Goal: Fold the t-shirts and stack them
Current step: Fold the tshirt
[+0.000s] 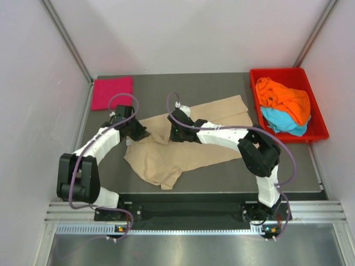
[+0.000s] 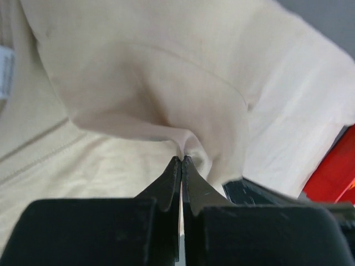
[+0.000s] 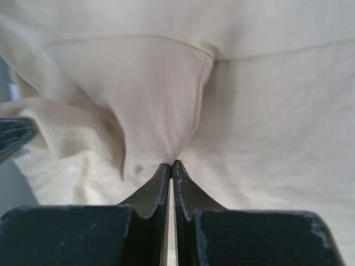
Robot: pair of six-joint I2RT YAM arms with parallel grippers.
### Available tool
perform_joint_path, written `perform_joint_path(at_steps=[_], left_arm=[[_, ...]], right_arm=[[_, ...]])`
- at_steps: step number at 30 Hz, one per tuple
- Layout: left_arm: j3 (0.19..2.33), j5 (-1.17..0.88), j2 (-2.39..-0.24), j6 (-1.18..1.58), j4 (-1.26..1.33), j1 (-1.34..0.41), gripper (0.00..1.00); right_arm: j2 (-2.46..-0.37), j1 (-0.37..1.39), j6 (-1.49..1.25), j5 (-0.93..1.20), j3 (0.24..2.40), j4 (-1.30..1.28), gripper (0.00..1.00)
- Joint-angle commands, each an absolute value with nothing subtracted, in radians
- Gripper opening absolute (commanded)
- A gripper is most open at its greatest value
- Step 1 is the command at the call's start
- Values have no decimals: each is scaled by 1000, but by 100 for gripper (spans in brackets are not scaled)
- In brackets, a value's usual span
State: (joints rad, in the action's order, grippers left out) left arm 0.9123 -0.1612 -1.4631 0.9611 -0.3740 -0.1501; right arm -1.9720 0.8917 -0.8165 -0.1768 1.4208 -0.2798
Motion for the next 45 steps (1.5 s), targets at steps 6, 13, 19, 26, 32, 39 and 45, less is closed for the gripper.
perform_joint_path(at_steps=[6,13,19,26,32,39,45], left_arm=[[790,-101,-1328,966,-463,-236,0],[756,-12,-1325,974,-495,-298,0],[795,80,-1341,962,-557,-307,0],[831,80,-1336,953,-594,-307,0],[741,57,-1306,985,-589,-368,0],[828,79,-1310,933,-673,-373,34],[1051,172,-1400,764,-721,-282,44]], right_arm=[[-1891,881,-736,-146,1329,-290,0],[-1856,861,-706,-121,1260,-269,0],[-1793,835,-644,-40,1204,-192,0],[-1776,807,-584,107,1209,-166,1],[-1815,805,-591,144,1175,-164,4],[-1789,770,-624,130,1160,-216,22],[-1724,735,-607,97,1176,-247,36]])
